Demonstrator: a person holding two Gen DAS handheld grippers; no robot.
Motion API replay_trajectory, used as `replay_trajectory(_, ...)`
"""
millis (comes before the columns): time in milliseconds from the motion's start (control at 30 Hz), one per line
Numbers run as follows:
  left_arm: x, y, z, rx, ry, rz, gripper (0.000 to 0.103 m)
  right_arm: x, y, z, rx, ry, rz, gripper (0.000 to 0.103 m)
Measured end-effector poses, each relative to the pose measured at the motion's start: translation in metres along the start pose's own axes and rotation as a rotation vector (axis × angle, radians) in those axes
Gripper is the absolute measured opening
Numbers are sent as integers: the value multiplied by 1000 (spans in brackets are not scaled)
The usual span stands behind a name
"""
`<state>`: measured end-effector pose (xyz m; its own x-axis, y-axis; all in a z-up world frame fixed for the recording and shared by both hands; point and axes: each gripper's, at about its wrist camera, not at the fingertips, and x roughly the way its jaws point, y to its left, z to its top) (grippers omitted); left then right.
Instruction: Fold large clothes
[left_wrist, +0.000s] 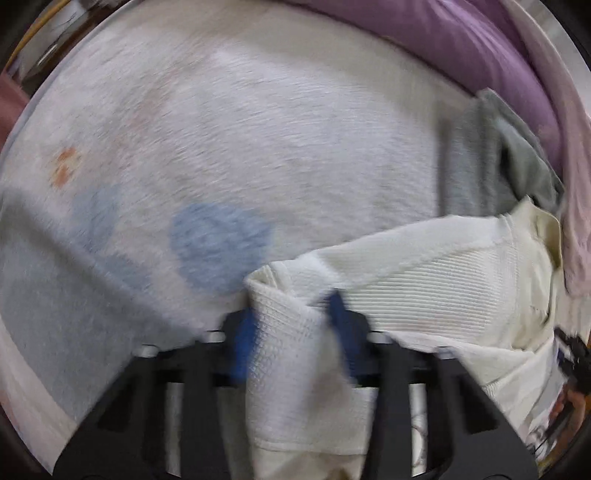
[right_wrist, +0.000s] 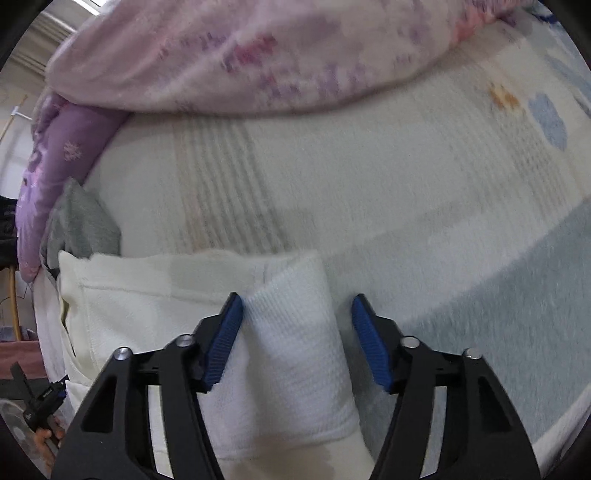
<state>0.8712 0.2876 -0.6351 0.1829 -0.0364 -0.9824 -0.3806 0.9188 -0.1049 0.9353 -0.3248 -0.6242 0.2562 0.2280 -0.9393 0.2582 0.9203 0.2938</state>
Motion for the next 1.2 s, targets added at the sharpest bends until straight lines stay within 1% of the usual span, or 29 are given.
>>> replay_trajectory(33,-3,-5,-1,19,-16,12,15,-2,1,2,-11,-5,25,28)
replay_trajectory(100,-12,-11,-4,25,-54,21,12,-7,6,1,-40,-21,26,8)
replay_trajectory(167,-25,-13,-9,16,-95,17,11,-19,7,-1,-50,-52,48,7)
replay_trajectory(233,-49,-13,-15,-7,-149,-10,11,-36,7,-5,-62,-93,75,6)
replay_trajectory(333,-86,-14,-29,-9,-218,-49,11,-70,9,-11,-80,-155,134,6)
replay_trajectory(400,-110,-17,-41,11,-259,-66,11,-98,15,-28,-118,-192,172,5)
replay_trajectory(433,-123,-17,-50,29,-279,-67,11,-106,19,-32,-135,-204,182,5)
replay_trajectory(500,-148,-16,-70,62,-315,-71,11,-137,21,-52,-171,-235,191,4)
replay_trajectory(567,-168,-14,-87,68,-327,-87,10,-165,10,-79,-177,-244,223,4)
replay_trajectory(600,-178,-13,-101,63,-335,-86,10,-172,8,-86,-180,-244,224,4)
replay_trajectory(700,-199,0,-140,42,-348,-70,10,-197,-13,-121,-156,-222,242,4)
replay_trajectory(767,-207,11,-166,20,-341,-67,10,-209,-34,-148,-139,-186,239,4)
replay_trajectory(800,-209,19,-186,0,-324,-53,10,-211,-48,-165,-118,-150,245,4)
replay_trajectory(867,-208,27,-215,-23,-296,-37,10,-214,-67,-191,-78,-92,248,5)
replay_trajectory(933,-202,42,-250,-44,-248,1,10,-207,-82,-217,-78,-31,210,5)
replay_trajectory(967,-197,51,-270,-76,-217,16,10,-203,-89,-228,-61,-2,193,6)
replay_trajectory(1000,-193,57,-283,-103,-198,21,10,-197,-98,-242,-52,29,165,9)
replay_trajectory(1067,-179,70,-311,-153,-133,16,11,-189,-107,-259,-63,71,84,11)
replay_trajectory(1100,-171,78,-327,-189,-92,20,14,-186,-113,-267,-53,88,53,13)
replay_trajectory(1133,-166,85,-340,-221,-71,19,15,-184,-120,-276,-23,104,40,14)
replay_trajectory(1167,-163,90,-352,-251,-51,17,16,-184,-123,-281,-3,112,39,19)
replay_trajectory(1200,-156,95,-365,-284,-12,0,16,-186,-126,-287,20,116,46,27)
